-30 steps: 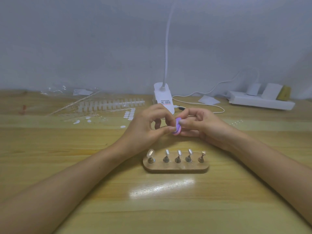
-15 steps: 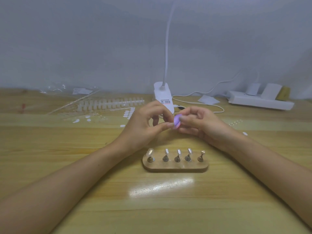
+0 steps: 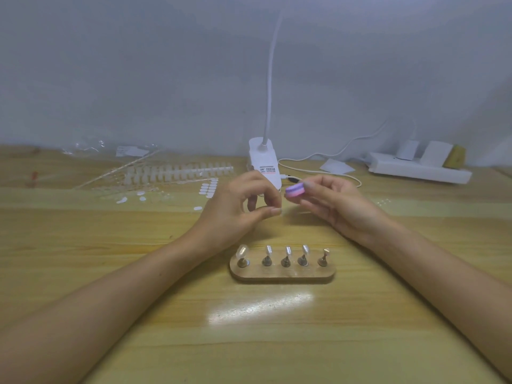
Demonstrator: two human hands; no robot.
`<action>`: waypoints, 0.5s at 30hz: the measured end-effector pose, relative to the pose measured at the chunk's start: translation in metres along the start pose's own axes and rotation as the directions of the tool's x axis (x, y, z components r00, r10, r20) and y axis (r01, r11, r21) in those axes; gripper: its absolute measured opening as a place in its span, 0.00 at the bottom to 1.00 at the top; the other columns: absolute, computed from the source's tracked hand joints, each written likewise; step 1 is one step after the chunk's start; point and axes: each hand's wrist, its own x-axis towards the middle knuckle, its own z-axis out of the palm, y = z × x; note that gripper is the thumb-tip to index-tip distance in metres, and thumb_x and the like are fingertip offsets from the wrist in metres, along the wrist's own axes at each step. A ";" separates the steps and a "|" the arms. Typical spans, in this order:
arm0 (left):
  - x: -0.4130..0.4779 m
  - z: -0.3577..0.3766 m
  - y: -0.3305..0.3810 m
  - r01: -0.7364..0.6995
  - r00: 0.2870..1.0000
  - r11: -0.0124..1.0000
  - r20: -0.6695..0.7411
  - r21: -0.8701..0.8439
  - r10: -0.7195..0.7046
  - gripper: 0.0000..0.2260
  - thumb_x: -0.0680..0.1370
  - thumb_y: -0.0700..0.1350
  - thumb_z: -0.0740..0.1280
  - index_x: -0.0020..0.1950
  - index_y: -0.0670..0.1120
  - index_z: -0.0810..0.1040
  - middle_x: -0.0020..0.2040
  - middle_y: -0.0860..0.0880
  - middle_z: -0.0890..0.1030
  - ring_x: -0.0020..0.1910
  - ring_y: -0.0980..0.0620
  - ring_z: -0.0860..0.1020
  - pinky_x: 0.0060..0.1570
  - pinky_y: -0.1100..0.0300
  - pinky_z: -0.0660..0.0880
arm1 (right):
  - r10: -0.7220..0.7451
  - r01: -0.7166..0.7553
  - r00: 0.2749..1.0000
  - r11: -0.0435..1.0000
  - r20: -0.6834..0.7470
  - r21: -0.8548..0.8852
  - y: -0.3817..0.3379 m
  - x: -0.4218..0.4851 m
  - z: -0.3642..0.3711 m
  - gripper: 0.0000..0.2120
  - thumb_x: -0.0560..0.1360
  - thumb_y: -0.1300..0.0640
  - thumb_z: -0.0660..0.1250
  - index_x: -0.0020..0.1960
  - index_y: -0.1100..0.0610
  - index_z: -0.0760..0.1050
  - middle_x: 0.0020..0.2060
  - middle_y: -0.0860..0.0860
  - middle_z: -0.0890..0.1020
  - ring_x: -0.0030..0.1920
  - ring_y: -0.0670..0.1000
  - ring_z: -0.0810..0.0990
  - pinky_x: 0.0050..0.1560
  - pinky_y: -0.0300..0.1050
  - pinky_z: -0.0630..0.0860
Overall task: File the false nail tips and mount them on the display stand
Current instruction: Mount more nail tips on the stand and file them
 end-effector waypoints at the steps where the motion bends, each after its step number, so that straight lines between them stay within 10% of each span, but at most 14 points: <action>1: 0.000 0.000 0.000 -0.001 1.000 1.000 -0.014 -0.008 0.000 0.04 0.74 0.39 0.74 0.41 0.46 0.81 0.43 0.56 0.78 0.36 0.56 0.70 0.38 0.70 0.65 | 0.008 -0.007 1.000 0.999 0.013 -0.044 -0.002 -0.002 0.000 0.15 0.74 0.60 0.69 0.56 0.67 0.75 0.48 0.59 0.86 0.51 0.52 0.86 0.48 0.38 0.81; 7: -0.002 0.001 0.000 -0.028 1.000 0.998 -0.012 0.057 0.029 0.03 0.74 0.45 0.73 0.42 0.49 0.80 0.43 0.57 0.77 0.37 0.51 0.71 0.41 0.47 0.73 | 0.046 -0.030 0.995 0.984 0.085 -0.176 0.000 -0.005 0.015 0.07 0.73 0.57 0.72 0.46 0.60 0.77 0.44 0.60 0.86 0.48 0.56 0.86 0.49 0.45 0.82; 15: 0.000 0.000 0.000 -0.010 1.000 0.999 -0.024 -0.051 0.009 0.04 0.74 0.40 0.74 0.41 0.45 0.81 0.43 0.52 0.78 0.36 0.53 0.71 0.39 0.68 0.67 | 0.000 -0.004 1.000 0.979 -0.019 -0.204 0.000 -0.003 0.014 0.09 0.72 0.55 0.71 0.49 0.59 0.78 0.46 0.57 0.87 0.46 0.54 0.87 0.46 0.44 0.82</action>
